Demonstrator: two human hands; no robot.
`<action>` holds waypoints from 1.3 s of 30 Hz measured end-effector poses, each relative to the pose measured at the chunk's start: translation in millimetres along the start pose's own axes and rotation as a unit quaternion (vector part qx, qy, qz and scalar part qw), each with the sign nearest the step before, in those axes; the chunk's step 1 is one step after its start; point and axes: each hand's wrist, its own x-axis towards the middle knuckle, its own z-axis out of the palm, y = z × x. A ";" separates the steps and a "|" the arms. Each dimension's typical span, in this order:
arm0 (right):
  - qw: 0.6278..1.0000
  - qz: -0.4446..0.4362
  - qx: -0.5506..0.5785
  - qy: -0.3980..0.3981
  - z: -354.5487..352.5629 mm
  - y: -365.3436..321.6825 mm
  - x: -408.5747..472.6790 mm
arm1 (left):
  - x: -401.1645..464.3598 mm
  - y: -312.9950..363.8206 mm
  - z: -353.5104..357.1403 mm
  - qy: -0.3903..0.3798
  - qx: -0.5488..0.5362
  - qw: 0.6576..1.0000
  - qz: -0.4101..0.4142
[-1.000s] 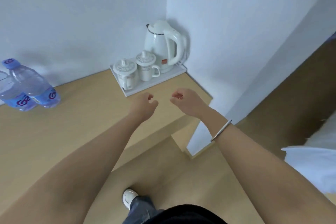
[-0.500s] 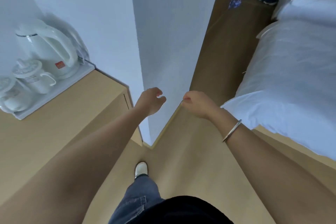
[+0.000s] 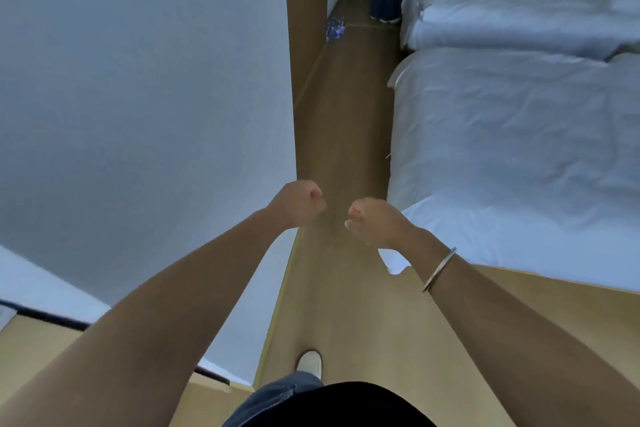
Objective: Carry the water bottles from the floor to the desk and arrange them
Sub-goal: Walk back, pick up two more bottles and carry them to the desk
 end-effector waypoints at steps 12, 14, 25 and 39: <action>0.998 0.045 0.047 0.018 -45.5 34.6 144.5 | 173.2 -3.7 -15.4 -0.053 0.029 0.997 0.041; 0.998 0.048 0.049 0.009 -52.9 44.6 166.3 | 198.8 -2.5 -13.3 -0.062 0.028 0.997 0.044; 0.998 0.027 0.054 -0.005 -123.4 127.4 329.4 | 383.8 39.4 -21.5 -0.066 0.020 0.997 0.029; 0.998 0.009 0.000 -0.054 -222.2 243.7 509.8 | 585.5 93.2 -34.1 -0.054 0.012 0.998 -0.037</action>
